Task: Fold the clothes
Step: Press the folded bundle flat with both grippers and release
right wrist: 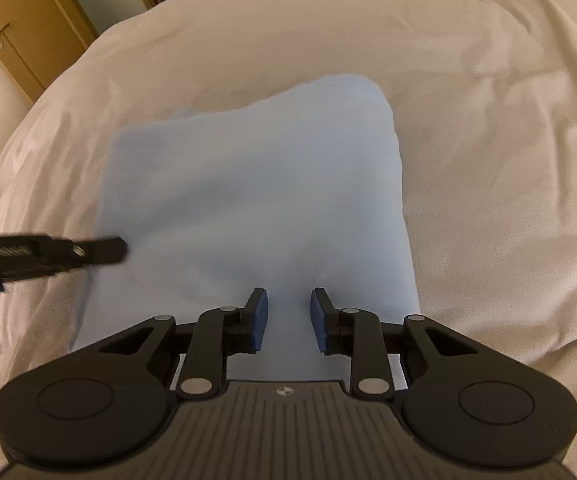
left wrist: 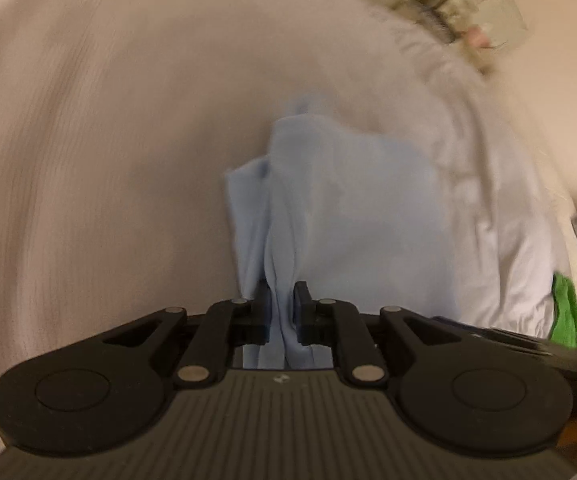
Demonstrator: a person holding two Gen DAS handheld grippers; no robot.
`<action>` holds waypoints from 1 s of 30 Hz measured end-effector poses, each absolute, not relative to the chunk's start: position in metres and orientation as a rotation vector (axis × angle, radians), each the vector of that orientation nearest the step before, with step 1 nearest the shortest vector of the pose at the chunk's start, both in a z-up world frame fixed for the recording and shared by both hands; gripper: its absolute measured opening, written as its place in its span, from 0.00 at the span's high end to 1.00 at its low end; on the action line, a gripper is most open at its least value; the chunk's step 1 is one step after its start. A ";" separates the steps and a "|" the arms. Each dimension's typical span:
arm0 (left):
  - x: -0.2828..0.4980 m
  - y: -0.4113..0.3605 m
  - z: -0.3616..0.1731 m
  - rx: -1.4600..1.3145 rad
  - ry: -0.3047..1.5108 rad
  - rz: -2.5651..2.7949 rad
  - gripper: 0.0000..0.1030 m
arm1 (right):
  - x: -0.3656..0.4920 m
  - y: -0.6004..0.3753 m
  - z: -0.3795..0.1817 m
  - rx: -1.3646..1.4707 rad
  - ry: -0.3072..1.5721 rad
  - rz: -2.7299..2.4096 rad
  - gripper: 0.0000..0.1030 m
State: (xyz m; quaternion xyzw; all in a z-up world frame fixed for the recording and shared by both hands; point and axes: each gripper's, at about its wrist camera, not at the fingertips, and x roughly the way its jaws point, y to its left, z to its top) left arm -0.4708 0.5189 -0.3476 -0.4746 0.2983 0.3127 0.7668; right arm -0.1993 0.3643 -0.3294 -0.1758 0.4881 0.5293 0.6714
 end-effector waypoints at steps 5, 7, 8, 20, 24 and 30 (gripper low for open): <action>-0.490 0.512 -0.323 -1.040 0.633 0.713 0.85 | -0.185 0.343 -0.303 -0.292 1.084 1.128 0.50; -0.498 0.505 -0.311 -1.049 0.621 0.711 0.85 | -0.175 0.323 -0.302 -0.252 1.108 1.087 0.50; -0.501 0.501 -0.305 -1.053 0.614 0.707 0.85 | -0.170 0.314 -0.304 -0.234 1.128 1.060 0.50; -0.436 0.426 -0.318 -0.602 0.901 0.608 0.83 | -0.208 0.285 -0.318 -0.284 1.104 1.015 0.60; -0.450 0.437 -0.325 -0.725 0.874 0.625 0.82 | -0.217 0.292 -0.311 -0.376 1.066 1.036 0.60; -0.456 0.440 -0.321 -0.788 0.884 0.654 0.82 | -0.241 0.281 -0.307 -0.398 1.028 1.015 0.60</action>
